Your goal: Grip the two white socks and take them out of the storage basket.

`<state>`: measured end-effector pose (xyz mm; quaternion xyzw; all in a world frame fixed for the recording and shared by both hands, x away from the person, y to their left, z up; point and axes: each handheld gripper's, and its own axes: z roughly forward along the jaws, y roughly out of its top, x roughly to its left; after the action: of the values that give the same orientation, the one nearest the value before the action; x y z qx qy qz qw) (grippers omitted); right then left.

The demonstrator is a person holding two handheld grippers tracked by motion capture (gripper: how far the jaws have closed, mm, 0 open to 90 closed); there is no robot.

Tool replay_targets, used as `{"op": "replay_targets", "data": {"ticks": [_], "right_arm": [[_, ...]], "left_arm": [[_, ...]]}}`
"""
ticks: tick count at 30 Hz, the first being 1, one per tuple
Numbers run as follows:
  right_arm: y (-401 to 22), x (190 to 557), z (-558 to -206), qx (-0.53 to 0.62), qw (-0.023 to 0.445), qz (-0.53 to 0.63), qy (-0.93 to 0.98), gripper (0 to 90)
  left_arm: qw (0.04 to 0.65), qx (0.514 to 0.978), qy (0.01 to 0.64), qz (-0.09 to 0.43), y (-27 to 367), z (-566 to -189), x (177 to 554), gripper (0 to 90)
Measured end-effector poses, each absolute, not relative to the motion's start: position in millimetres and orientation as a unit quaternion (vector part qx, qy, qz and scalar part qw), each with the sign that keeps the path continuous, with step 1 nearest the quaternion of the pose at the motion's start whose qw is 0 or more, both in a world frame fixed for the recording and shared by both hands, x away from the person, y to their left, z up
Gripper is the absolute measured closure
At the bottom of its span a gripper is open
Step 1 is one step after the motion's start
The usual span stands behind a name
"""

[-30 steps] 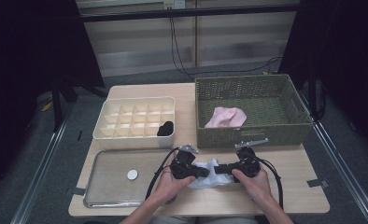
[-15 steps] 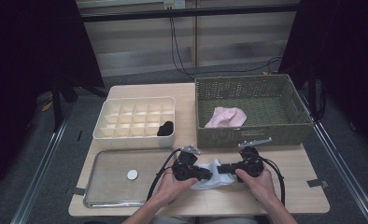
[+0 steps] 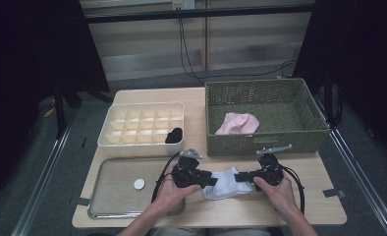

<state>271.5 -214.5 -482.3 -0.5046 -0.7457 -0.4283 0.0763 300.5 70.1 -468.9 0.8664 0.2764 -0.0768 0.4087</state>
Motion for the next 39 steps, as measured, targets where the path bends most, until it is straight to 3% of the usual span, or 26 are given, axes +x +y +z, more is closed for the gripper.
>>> {"op": "replay_targets", "data": {"ticks": [8, 18, 39], "right_arm": [[-215, 273, -483, -0.503, 0.075, -0.422, -0.750, 82.5], [-217, 271, -481, -0.502, 0.068, -0.425, -0.750, 82.3], [-195, 271, -472, -0.488, 0.084, -0.452, -0.742, 79.6]], "left_arm": [[0.412, 0.855, 0.304, -0.084, 90, -478, 305, 51.6], [0.387, 0.869, 0.290, -0.106, 77, -492, 305, 72.1], [0.379, 0.869, 0.297, -0.116, 69, -498, 302, 76.9]]}}
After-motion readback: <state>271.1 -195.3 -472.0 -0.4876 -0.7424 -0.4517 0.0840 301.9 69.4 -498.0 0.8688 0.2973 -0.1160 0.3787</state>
